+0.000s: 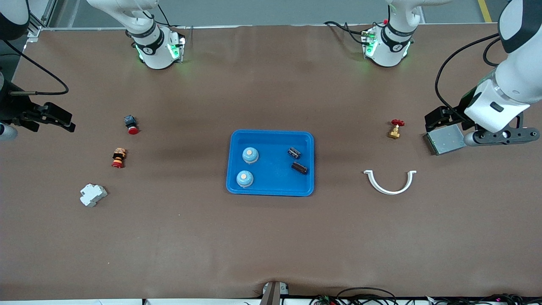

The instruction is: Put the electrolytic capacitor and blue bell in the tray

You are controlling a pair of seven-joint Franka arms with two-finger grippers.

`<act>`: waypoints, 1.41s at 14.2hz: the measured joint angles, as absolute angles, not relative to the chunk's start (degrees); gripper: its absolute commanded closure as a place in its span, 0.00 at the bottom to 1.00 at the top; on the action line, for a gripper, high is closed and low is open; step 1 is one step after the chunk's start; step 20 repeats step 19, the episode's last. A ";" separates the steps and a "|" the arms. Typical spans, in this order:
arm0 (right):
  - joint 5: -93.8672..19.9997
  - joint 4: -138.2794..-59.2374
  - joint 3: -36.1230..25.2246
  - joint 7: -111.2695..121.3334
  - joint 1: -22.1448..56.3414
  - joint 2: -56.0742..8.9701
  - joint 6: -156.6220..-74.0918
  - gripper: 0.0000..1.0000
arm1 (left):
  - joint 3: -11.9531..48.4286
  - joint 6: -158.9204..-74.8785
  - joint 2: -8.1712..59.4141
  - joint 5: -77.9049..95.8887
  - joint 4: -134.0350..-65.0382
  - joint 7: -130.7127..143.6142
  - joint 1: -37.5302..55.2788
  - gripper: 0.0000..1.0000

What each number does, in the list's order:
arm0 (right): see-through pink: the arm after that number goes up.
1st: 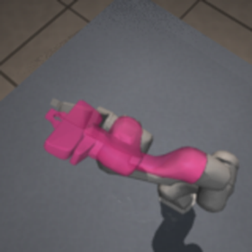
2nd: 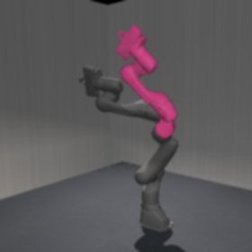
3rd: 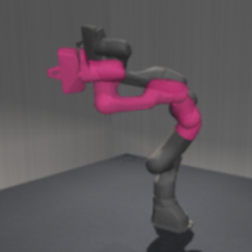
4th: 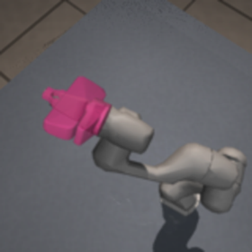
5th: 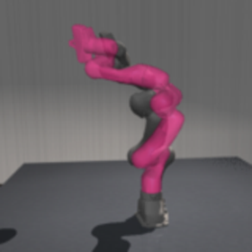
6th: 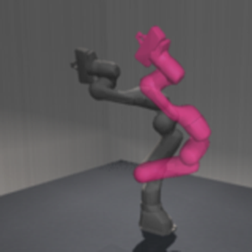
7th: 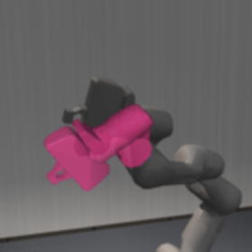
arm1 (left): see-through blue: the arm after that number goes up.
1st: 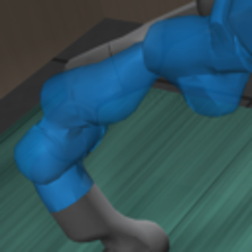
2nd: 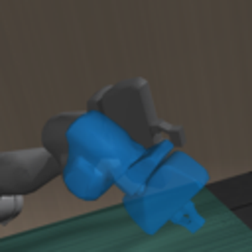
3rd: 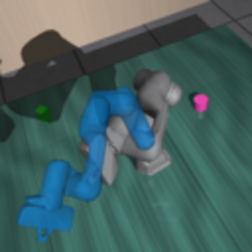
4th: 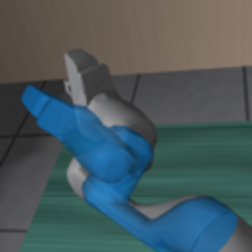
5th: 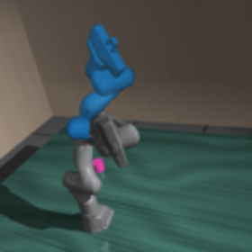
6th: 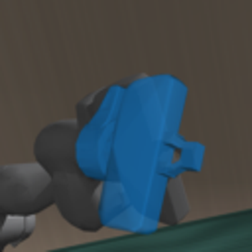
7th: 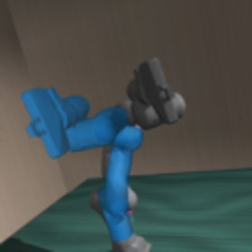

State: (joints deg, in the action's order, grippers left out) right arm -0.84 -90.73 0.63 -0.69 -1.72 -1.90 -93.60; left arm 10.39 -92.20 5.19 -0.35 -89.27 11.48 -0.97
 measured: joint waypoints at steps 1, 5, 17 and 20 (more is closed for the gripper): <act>-0.84 -90.77 0.64 -0.68 -1.72 -1.90 -93.60 0.00 | 10.30 -92.32 5.19 -0.35 -89.23 11.16 -1.13 0.00; -0.84 -91.19 0.67 -0.67 -1.72 -1.91 -93.60 0.00 | 10.02 -93.09 5.19 -0.56 -89.07 5.83 -2.11 0.00; -0.85 -92.34 0.80 -0.67 -1.74 -1.95 -93.69 0.00 | 10.06 -93.09 4.64 -0.34 -88.58 6.19 -2.02 0.00; -0.85 -92.40 0.78 -0.67 -1.75 -1.94 -93.69 0.00 | 10.06 -93.09 4.64 -0.33 -88.58 6.19 -2.02 0.00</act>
